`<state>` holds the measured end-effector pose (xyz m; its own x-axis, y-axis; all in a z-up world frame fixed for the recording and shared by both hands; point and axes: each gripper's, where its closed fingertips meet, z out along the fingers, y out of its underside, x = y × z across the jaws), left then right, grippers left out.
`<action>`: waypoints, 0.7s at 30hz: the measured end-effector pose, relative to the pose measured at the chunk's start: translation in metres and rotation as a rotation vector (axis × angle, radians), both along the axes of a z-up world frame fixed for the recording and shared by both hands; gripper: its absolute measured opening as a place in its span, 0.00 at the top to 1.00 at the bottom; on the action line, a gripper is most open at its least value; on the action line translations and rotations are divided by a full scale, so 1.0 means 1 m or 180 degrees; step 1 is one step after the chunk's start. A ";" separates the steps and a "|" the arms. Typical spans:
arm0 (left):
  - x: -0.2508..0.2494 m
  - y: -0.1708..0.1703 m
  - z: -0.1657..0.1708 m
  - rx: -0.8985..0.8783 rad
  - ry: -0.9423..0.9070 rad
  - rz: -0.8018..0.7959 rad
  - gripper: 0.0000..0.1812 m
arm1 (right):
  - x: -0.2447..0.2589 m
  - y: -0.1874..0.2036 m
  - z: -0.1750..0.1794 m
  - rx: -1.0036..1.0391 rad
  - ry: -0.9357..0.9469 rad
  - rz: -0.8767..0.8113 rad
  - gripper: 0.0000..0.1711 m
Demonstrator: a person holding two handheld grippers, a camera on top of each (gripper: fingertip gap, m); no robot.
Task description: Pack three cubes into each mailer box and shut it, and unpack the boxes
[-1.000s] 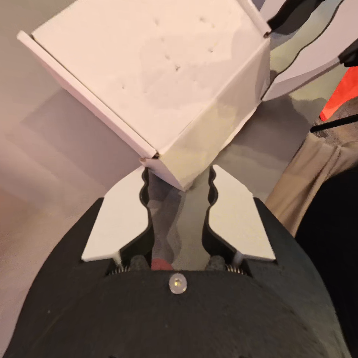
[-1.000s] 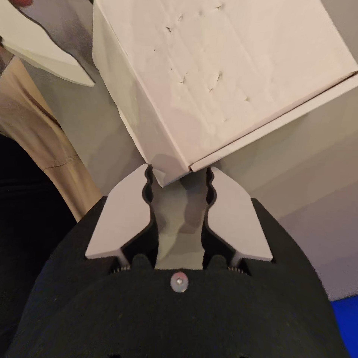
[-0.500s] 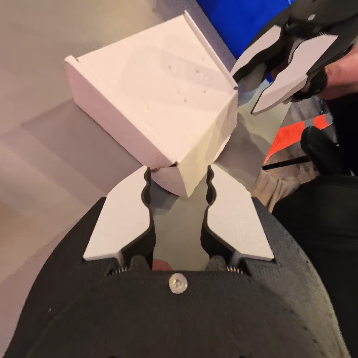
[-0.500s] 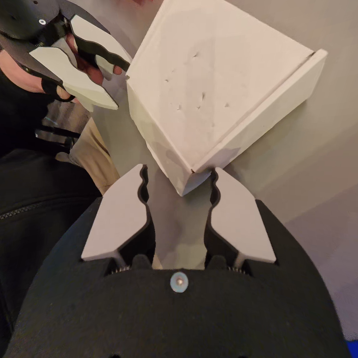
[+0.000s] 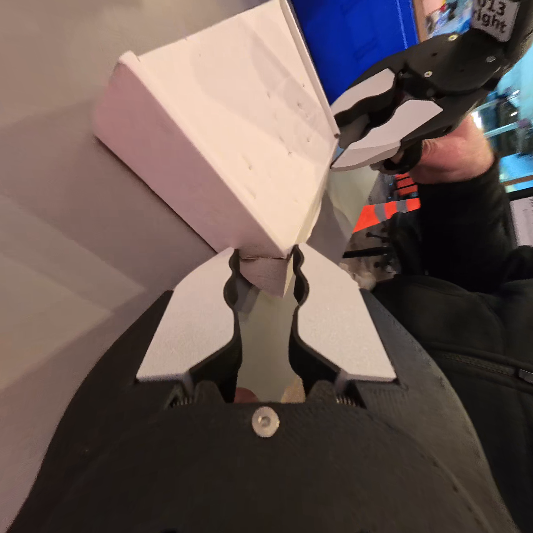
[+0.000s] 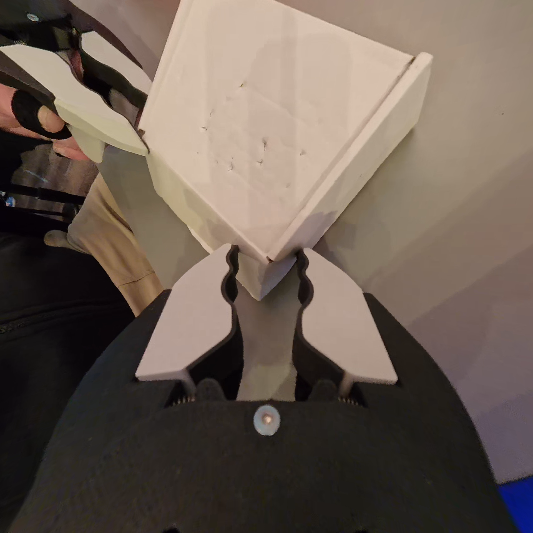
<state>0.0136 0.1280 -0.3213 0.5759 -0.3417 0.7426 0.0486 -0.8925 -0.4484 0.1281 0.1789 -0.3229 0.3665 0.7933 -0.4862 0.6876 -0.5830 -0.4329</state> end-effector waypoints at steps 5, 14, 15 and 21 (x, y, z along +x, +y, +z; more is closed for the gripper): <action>0.008 -0.014 0.000 -0.0091 -0.0183 0.0018 0.81 | -0.001 0.003 -0.001 0.0059 -0.0038 0.0053 0.75; 0.010 -0.026 -0.010 0.0181 0.0167 0.0157 0.79 | 0.004 0.006 0.005 0.0272 -0.0093 0.0070 0.71; 0.008 -0.024 -0.009 0.0215 0.0165 0.0212 0.79 | 0.003 0.009 0.009 0.0374 -0.0114 0.0095 0.69; 0.007 -0.025 -0.010 0.0248 0.0224 0.0177 0.79 | -0.020 0.025 0.032 0.1143 -0.0328 0.0540 0.64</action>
